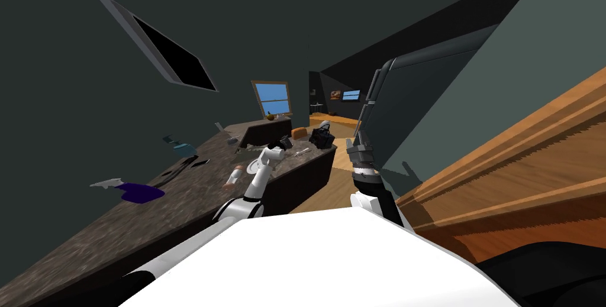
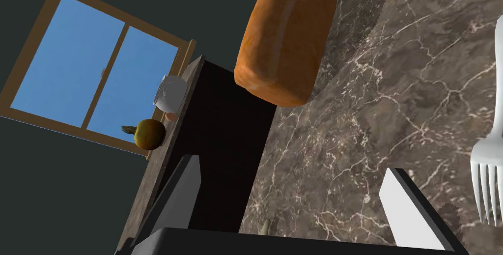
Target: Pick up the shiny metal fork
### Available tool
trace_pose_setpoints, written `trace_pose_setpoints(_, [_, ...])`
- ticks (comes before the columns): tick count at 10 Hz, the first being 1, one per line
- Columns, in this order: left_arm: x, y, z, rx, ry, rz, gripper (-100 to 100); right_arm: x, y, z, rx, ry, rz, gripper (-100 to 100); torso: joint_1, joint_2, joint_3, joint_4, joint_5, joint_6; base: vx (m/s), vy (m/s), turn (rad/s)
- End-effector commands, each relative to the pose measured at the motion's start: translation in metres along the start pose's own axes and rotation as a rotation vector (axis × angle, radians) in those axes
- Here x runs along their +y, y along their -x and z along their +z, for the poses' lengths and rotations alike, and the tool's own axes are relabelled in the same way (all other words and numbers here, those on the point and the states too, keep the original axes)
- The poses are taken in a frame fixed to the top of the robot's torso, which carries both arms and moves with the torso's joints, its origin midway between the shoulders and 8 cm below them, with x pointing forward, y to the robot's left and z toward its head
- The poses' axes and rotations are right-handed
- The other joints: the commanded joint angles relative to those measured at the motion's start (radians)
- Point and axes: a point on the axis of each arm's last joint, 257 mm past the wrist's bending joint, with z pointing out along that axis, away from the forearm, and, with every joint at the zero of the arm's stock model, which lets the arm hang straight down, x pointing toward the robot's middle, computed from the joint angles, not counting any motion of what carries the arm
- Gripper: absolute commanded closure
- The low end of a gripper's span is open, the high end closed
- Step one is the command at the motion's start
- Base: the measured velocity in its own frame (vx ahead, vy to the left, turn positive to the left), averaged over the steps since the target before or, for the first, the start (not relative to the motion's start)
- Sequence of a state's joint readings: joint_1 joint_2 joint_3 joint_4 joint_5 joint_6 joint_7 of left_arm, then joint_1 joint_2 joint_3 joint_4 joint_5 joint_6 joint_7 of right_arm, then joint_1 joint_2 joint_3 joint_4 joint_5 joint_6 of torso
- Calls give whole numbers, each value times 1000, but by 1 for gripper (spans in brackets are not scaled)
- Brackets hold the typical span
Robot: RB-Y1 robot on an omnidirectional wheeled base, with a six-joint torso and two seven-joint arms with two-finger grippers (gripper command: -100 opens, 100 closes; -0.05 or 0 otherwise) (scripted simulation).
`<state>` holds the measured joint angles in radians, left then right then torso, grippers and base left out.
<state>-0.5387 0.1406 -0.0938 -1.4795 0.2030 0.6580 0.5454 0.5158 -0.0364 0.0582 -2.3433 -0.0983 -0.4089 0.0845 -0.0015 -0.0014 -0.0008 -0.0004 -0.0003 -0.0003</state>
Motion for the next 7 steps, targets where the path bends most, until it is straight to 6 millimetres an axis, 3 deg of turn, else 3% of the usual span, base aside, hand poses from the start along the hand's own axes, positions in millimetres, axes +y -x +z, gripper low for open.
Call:
trace_pose_setpoints(1, [16, 11, 6, -38, 62, -13, -100, 0, 0, 0, 0, 0, 0, 0, 0, 0, 0, 0, 0, 0, 20, -20, 38])
trace_pose_setpoints(2, [13, 7, 12, -44, 86, -28, -100, 0, 0, 0, 0, 0, 0, 0, 0, 0, 0, 0, 0, 0, 23, -20, 68])
trace_pose_setpoints(5, [42, 27, 19, -116, 197, -50, -100, 0, 0, 0, 0, 0, 0, 0, 0, -1, 0, 0, 0, 0, 28, -23, 42])
trace_pose_setpoints(7, [46, 26, 21, -138, 244, -64, -100, 0, 0, 0, 0, 0, 0, 0, 0, 0, 0, 0, 0, 0, 18, -18, 35])
